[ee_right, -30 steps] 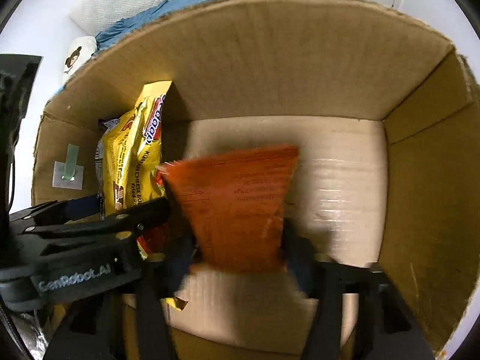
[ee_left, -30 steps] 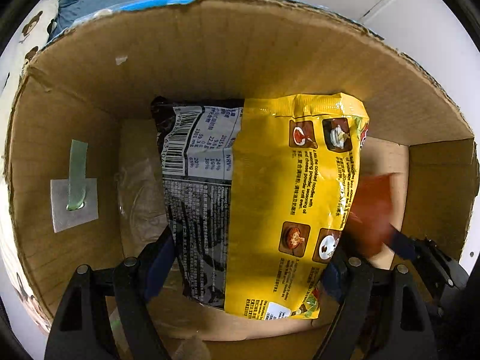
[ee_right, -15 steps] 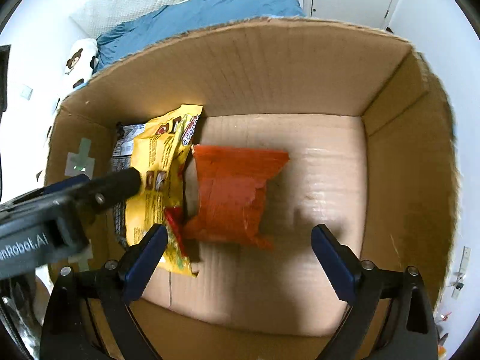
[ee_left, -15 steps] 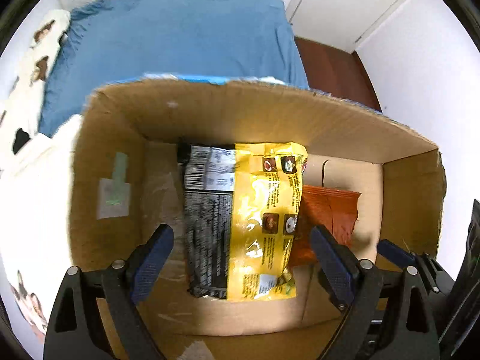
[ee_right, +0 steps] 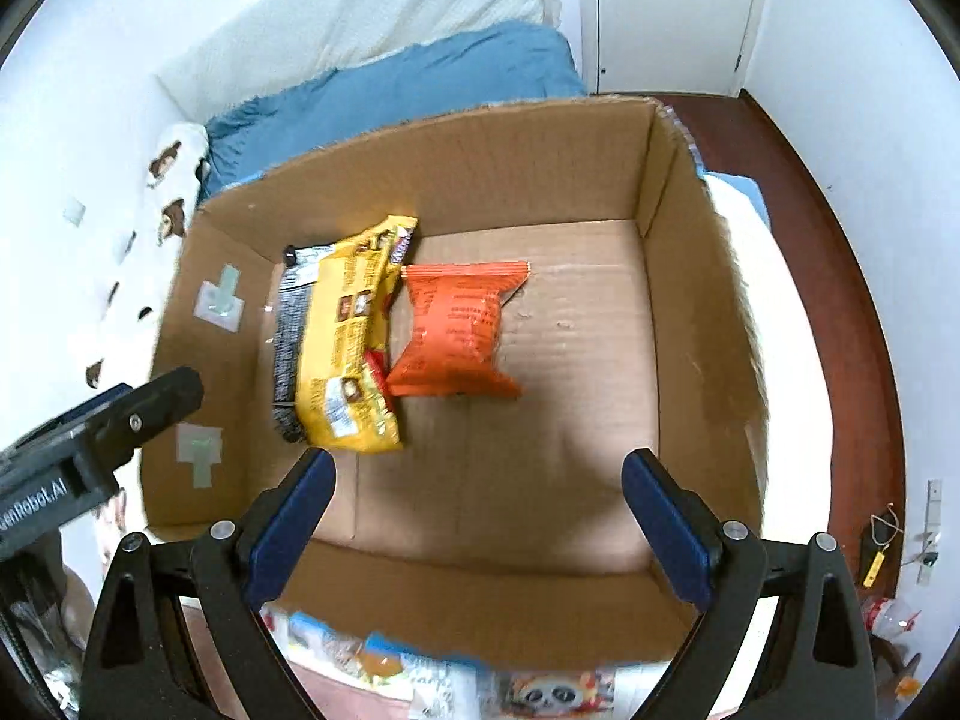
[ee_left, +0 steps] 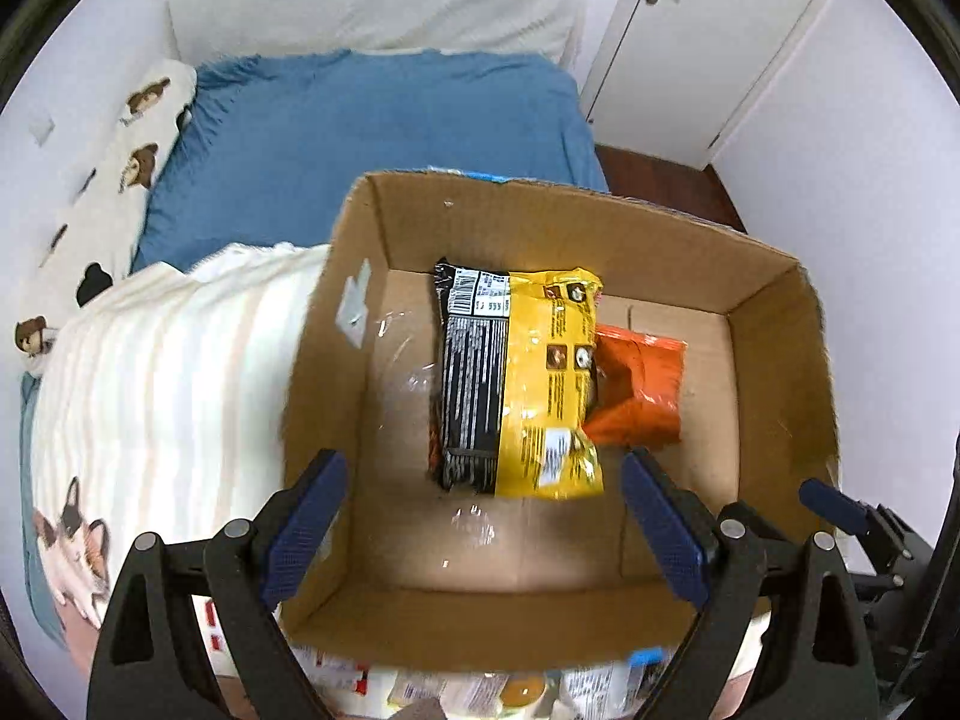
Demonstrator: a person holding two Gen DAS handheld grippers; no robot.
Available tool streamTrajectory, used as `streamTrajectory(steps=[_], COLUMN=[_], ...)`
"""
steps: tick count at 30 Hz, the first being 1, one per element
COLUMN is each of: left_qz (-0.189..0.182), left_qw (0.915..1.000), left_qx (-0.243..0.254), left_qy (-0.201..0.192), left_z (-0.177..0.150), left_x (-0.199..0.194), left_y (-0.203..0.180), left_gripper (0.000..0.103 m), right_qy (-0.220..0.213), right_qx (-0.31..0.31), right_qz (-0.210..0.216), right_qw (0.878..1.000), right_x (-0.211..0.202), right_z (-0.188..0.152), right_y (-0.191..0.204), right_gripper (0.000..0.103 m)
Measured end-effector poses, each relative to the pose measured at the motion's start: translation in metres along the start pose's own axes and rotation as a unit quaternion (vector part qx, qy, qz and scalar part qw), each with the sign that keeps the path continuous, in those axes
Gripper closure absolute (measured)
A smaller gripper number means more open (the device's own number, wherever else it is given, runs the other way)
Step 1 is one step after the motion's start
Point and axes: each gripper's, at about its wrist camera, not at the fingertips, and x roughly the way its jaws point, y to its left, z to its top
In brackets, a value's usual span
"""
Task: Organize snacks
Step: 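Grasp the clear bread bag with left tool while right tool grasps panda seed bag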
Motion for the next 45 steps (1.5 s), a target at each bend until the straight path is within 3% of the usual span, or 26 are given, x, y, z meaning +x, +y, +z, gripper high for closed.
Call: streamTrajectory(steps=[10,14,17,24,28,29,30,33,45], left_qz=[0.006,0.028,0.028,0.024,-0.012,-0.019,-0.021,-0.025,-0.009], left_qw=[0.999,0.9984,0.9968,0.9896,0.9877,0.9873,0.9874,0.9886,0.985], left_qx=[0.033,0.049,0.041,0.031,0.026,0.025,0.023,0.018,-0.027], left_qy=[-0.029,0.002,0.062,0.138,0.154,0.156,0.155,0.147,0.17], left_z=[-0.081,-0.119,-0.141,-0.156,-0.152,-0.151,-0.151,-0.152,-0.205], left_x=[-0.048,-0.026,0.015,0.09,0.114,0.118,0.12,0.12,0.104], left_y=[-0.003,0.004,0.019,0.035,0.03,0.029,0.029,0.028,0.044], left_gripper=[0.01,0.01,0.01,0.01,0.01,0.016,0.025,0.036,0.04], right_qy=[-0.03,-0.025,0.006,0.051,0.07,0.075,0.078,0.072,0.118], right_qx=[0.023,0.037,0.062,0.086,0.095,0.104,0.11,0.12,0.101], right_qz=[0.033,0.011,0.002,-0.019,-0.013,-0.011,-0.014,-0.017,-0.029], right_qw=[0.999,0.999,0.998,0.995,0.993,0.992,0.991,0.99,0.987], right_x=[-0.048,-0.043,-0.019,0.037,0.063,0.069,0.072,0.072,0.055], right_z=[-0.067,-0.1,-0.117,-0.133,-0.135,-0.136,-0.137,-0.14,-0.192], right_y=[-0.007,-0.025,-0.043,-0.066,-0.071,-0.074,-0.077,-0.085,-0.102], right_gripper=[0.005,0.005,0.005,0.005,0.005,0.007,0.015,0.033,0.035])
